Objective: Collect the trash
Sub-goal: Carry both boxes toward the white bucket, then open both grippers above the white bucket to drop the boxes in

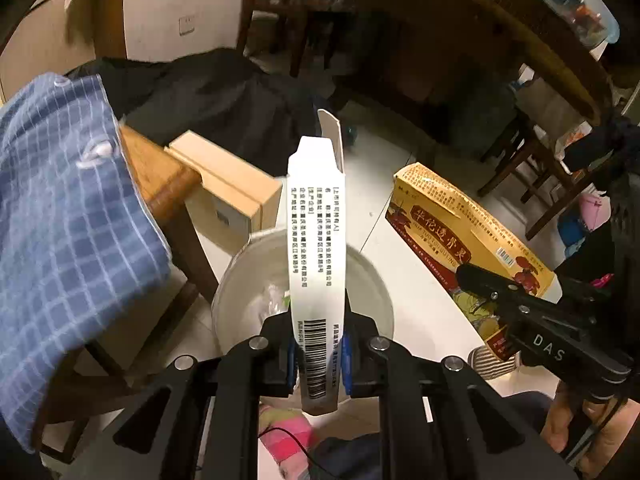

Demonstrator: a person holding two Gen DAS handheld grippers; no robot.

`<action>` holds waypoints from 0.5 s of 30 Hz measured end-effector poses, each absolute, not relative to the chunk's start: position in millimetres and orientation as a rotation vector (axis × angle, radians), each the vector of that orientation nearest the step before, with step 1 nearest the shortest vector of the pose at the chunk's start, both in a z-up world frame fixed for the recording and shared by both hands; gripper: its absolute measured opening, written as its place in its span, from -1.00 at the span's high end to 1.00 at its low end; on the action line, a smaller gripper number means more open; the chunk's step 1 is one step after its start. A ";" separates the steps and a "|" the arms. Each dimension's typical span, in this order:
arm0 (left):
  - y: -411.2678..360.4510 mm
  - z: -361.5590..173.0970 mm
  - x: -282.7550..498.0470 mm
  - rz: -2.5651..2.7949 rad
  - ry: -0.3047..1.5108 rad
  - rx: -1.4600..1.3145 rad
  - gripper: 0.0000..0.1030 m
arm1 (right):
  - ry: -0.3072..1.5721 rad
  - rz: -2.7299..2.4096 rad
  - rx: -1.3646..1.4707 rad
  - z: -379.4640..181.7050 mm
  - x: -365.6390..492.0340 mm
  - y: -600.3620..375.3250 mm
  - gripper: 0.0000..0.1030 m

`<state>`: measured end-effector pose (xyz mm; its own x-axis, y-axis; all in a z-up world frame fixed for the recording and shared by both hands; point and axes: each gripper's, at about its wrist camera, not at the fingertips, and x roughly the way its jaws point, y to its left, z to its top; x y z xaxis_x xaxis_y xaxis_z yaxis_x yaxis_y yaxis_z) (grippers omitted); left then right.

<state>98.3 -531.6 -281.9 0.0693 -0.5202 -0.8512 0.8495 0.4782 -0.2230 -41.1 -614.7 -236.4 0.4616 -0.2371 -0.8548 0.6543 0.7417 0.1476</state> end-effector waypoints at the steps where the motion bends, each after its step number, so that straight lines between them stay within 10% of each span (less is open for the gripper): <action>1: -530.1 -288.1 98.4 -1.065 1.077 0.383 0.67 | 0.948 -0.576 0.510 -241.2 -40.4 -615.1 0.64; 15: -538.9 -309.8 96.3 -1.040 1.072 0.423 0.67 | 0.990 -0.561 0.536 -259.4 -34.1 -623.3 0.64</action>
